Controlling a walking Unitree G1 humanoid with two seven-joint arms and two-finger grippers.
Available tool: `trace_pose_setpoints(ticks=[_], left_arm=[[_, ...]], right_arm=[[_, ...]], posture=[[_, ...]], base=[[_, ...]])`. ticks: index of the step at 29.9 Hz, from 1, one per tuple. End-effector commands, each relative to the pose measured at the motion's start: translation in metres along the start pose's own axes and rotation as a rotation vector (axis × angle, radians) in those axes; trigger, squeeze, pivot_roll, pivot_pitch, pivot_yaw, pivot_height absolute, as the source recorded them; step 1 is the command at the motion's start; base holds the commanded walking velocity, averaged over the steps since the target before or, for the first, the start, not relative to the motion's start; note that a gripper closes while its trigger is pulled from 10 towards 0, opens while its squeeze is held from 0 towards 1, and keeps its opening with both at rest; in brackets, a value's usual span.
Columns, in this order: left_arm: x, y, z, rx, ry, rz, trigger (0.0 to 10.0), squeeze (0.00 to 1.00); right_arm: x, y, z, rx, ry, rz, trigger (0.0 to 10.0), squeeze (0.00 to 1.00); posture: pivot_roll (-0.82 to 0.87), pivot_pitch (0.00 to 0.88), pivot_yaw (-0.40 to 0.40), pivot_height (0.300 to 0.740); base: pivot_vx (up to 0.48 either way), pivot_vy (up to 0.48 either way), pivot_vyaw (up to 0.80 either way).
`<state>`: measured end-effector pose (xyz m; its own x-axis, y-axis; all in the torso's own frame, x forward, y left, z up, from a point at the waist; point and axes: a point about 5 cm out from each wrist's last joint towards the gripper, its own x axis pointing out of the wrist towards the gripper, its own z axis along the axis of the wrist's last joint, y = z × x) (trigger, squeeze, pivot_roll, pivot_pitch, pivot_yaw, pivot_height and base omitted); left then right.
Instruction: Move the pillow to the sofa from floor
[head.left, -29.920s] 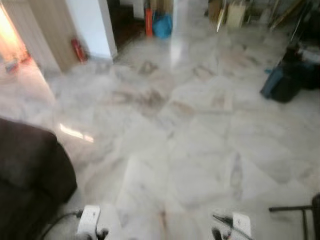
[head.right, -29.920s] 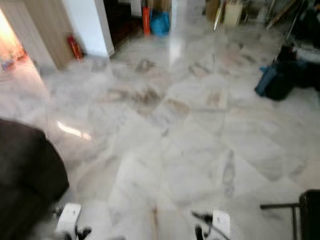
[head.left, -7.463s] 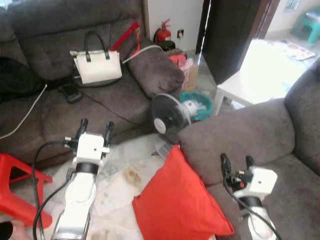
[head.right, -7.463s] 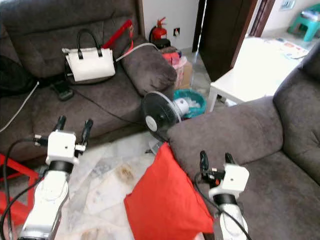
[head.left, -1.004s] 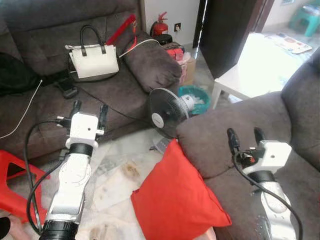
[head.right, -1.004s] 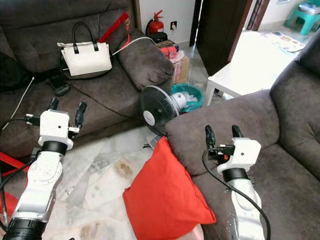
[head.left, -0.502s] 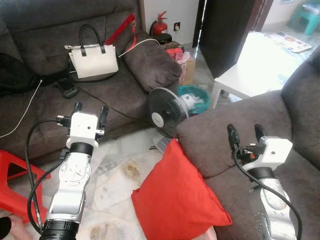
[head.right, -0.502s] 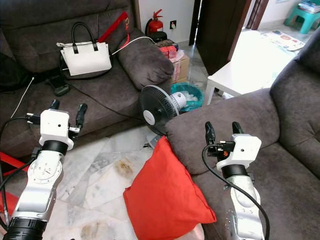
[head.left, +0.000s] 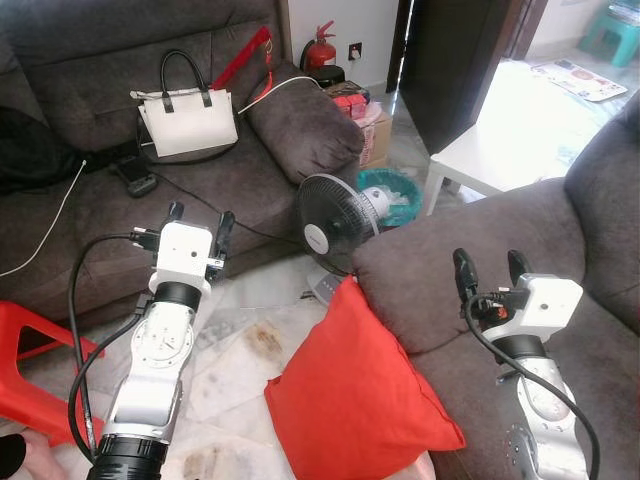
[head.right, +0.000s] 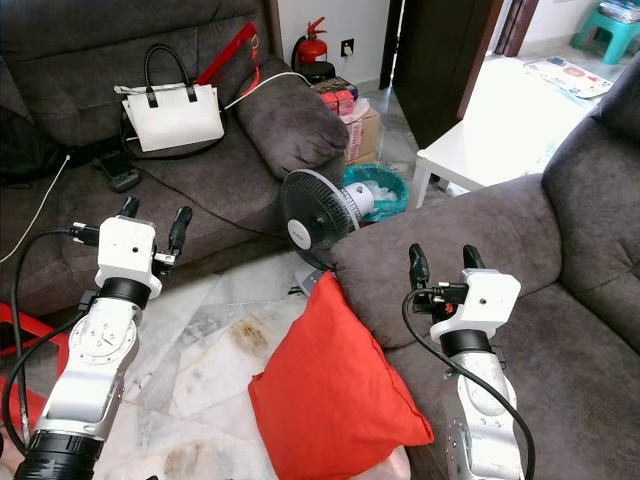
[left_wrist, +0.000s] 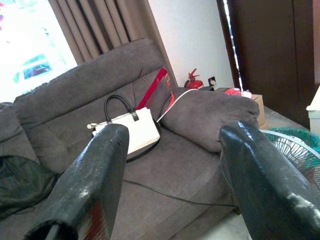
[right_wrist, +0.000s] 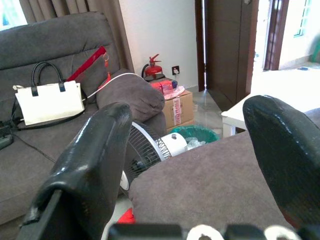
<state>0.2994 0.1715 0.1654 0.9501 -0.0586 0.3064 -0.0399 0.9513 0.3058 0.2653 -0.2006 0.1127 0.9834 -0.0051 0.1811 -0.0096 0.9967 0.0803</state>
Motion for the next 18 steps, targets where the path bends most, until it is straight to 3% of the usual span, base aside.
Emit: trace_pose_setpoints(ticks=[1, 13, 18], left_arm=[[0.0017, -0.0006, 0.0023, 0.005, -0.002, -0.009, 10.0, 0.0], [0.003, -0.0034, 0.0039, -0.001, -0.002, -0.024, 10.0, 0.0], [0.0016, -0.0061, 0.0031, -0.003, 0.003, -0.038, 10.0, 0.0]], right_arm=[[0.0037, 0.0049, 0.0026, 0.008, -0.006, 0.013, 10.0, 0.0], [0.0062, 0.0071, -0.001, 0.0, 0.03, -0.009, 10.0, 0.0], [0.0054, 0.0092, -0.0024, 0.004, 0.036, 0.0, 10.0, 0.0]], posture=[[0.06, 0.047, 0.034, 0.74], [0.06, 0.079, 0.046, 0.74], [0.06, 0.087, 0.046, 0.705]], base=[[0.0, 0.0, 0.0], [0.0, 0.0, 0.0], [0.0, 0.0, 0.0]])
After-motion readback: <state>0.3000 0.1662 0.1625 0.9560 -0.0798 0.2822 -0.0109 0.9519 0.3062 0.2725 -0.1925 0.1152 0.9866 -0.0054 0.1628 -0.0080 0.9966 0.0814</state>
